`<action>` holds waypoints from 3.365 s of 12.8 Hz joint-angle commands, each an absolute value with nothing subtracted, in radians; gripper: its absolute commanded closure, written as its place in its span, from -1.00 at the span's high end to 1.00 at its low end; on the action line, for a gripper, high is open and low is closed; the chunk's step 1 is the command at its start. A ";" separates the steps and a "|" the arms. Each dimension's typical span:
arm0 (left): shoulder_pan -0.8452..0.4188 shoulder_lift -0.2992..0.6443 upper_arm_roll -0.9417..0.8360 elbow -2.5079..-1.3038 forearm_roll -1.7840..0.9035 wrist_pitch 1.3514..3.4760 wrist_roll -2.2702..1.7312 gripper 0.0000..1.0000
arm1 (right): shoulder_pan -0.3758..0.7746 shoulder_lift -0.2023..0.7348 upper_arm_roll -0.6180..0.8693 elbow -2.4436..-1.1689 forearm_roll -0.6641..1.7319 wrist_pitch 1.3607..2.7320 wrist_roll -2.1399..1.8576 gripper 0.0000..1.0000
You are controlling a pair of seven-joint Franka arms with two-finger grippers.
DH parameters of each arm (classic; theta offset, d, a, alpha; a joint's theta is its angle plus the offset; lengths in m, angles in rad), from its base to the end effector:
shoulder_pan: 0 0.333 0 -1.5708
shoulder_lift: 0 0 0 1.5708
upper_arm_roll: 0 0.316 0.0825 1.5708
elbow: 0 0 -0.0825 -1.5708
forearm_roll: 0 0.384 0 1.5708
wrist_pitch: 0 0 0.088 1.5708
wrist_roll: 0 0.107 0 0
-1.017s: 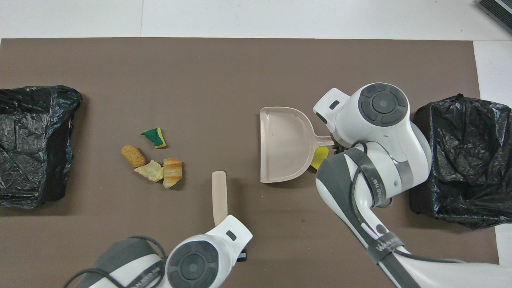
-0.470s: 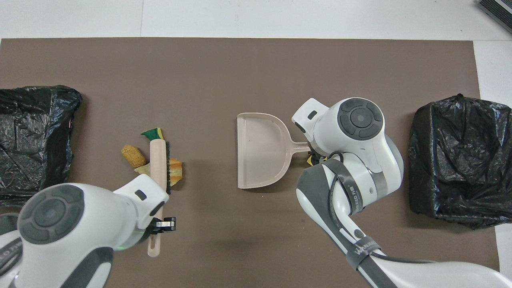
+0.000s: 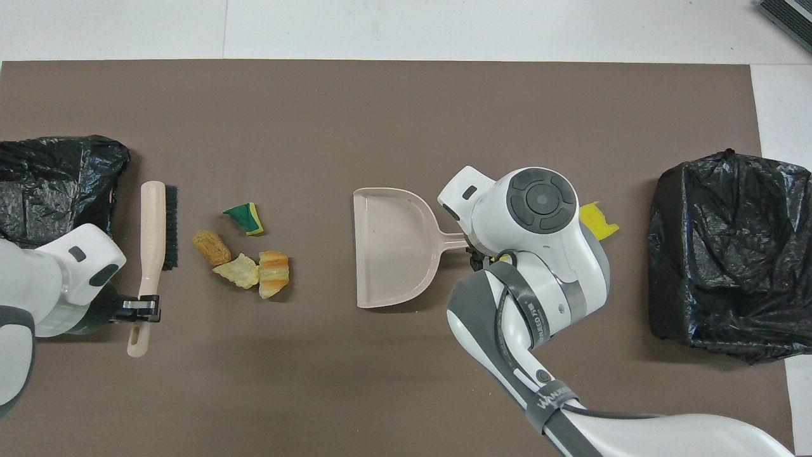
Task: Sweep and dump trash in bin
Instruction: 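Move the brush with the left gripper behind the bread pieces, then sweep the bread pieces into the dustpan with the left gripper, then pull the brush back toward the green sponge with the left gripper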
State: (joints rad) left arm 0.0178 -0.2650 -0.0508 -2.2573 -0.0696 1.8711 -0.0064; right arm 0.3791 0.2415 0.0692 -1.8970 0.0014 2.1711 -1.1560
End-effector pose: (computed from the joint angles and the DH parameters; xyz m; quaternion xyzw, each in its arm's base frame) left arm 0.4551 -0.0212 0.4608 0.9978 0.0003 -0.0611 0.0248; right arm 0.5553 0.2649 0.3794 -0.6961 -0.7177 -0.0186 0.0025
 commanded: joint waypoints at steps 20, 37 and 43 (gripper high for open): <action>-0.564 -0.179 -0.075 -2.467 -0.337 2.206 -0.472 -1.00 | 0.472 0.268 0.071 -1.894 -0.086 2.138 -0.980 -1.00; -0.122 -0.048 -0.067 -2.098 -0.069 1.985 -0.057 -1.00 | 0.474 0.268 0.071 -1.891 -0.166 2.151 -0.945 -1.00; -0.135 0.025 -0.074 -2.207 -0.031 2.088 -0.012 -1.00 | 0.492 0.268 0.069 -1.896 -0.212 2.166 -0.914 -1.00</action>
State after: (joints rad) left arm -0.1027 0.0557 -0.0696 -2.1447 -0.0524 2.0600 -0.0121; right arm 0.4916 0.2630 0.0692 -1.8937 -0.1823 2.1406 -0.9520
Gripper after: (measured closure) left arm 0.736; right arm 0.683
